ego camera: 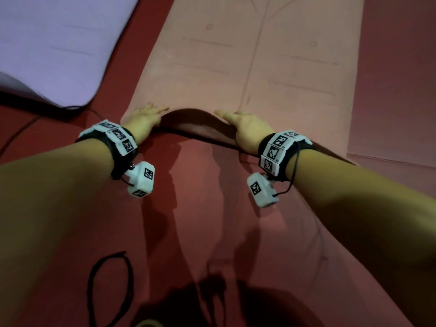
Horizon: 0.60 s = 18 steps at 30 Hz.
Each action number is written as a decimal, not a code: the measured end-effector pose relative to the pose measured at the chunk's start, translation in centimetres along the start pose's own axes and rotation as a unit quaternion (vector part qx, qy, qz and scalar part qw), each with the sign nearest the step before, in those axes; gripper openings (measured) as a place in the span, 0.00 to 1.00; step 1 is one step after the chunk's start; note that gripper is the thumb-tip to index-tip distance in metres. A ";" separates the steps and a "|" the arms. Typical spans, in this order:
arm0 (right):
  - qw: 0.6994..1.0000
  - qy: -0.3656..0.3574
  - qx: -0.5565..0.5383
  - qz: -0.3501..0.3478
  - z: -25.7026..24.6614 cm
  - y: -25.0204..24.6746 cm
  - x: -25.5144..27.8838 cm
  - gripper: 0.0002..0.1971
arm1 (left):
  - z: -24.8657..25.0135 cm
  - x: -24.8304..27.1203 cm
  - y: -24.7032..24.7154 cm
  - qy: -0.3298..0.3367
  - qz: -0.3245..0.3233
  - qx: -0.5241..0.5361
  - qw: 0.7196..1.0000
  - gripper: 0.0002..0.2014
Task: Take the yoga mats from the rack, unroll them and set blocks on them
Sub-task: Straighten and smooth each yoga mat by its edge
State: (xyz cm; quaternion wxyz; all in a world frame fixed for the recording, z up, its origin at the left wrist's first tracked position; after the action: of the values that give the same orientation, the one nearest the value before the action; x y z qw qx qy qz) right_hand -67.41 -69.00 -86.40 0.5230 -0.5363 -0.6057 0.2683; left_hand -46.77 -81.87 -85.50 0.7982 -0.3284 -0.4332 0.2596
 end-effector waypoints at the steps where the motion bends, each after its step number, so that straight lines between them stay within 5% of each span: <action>1: 1.000 -0.008 -0.001 -0.017 -0.7 0.3 0.7 0.38 | -0.7 0.6 0.0 -0.005 -0.008 -0.011 1.000 0.34; 3: 0.997 -0.027 -0.002 -0.066 -2.6 2.0 2.4 0.33 | -2.1 1.5 0.3 -0.046 -0.013 -0.020 0.999 0.30; 6: 0.986 -0.044 0.061 -0.151 -4.6 5.2 5.0 0.29 | -1.9 2.5 1.6 -0.065 -0.022 -0.086 0.994 0.09; 9: 0.979 -0.053 0.102 -0.172 -5.0 5.8 7.0 0.26 | -2.9 4.0 3.6 -0.123 -0.055 -0.039 0.990 0.19; 11: 0.979 -0.039 0.109 -0.170 -4.0 5.2 7.5 0.20 | -1.7 4.2 3.6 -0.093 -0.042 -0.088 0.991 0.26; 18: 0.956 0.119 0.171 -0.207 4.1 5.5 9.9 0.26 | 0.4 4.6 4.6 -0.079 -0.019 -0.182 0.980 0.28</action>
State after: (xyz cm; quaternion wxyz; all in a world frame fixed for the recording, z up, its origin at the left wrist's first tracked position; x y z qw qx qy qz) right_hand -67.93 -57.28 -89.15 0.7194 -0.3297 -0.5817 0.1881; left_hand -45.50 -75.57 -86.36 0.6929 -0.4384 -0.5411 0.1866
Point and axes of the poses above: each hand's wrist, its own x-axis away from the middle knuckle, its own y-axis out of the palm, z = x × y, the point moved 9 cm from there along -x, towards the middle knuckle, and after that the axes turned 8 degrees about x, right-handed, at the moved point
